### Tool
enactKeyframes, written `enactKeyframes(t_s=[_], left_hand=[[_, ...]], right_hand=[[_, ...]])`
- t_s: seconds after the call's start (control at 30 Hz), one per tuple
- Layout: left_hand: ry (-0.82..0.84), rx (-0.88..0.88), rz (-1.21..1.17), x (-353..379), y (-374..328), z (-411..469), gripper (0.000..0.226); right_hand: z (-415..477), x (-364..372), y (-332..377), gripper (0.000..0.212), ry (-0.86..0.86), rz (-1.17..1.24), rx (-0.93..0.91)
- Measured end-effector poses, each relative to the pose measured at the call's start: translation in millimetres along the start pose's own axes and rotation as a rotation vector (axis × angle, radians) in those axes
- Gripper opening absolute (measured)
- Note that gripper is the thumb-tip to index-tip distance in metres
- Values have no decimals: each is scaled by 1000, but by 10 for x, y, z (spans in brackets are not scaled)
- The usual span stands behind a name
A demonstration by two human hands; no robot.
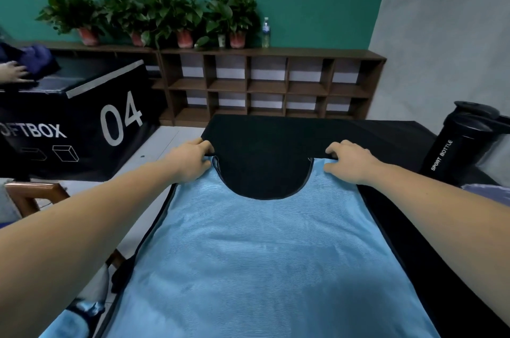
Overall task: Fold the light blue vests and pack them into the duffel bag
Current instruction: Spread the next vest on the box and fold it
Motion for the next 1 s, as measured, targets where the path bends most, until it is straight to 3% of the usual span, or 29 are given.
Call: enactKeyframes(t_s=[0.3, 0.37, 1.0], left_hand=[[-61, -12, -97, -178, -47, -55, 4], [-103, -1, -140, -245, -66, -142, 6], [-206, 175, -185, -1163, -467, -2102, 16]], right_hand=[[-59, -162, -19, 17, 23, 171, 34], [-129, -208, -26, 13, 13, 244, -5], [-2032, -948, 327, 10, -124, 152, -260]])
Point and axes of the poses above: each hand's wrist, its own z-axis towards the middle knuckle, its own x-axis out of the palm, y = z × x, the point moved 3 cm from there along z, towards the middle knuckle, and after that the axes turned 12 degrees about y, right-handed, at the moved point
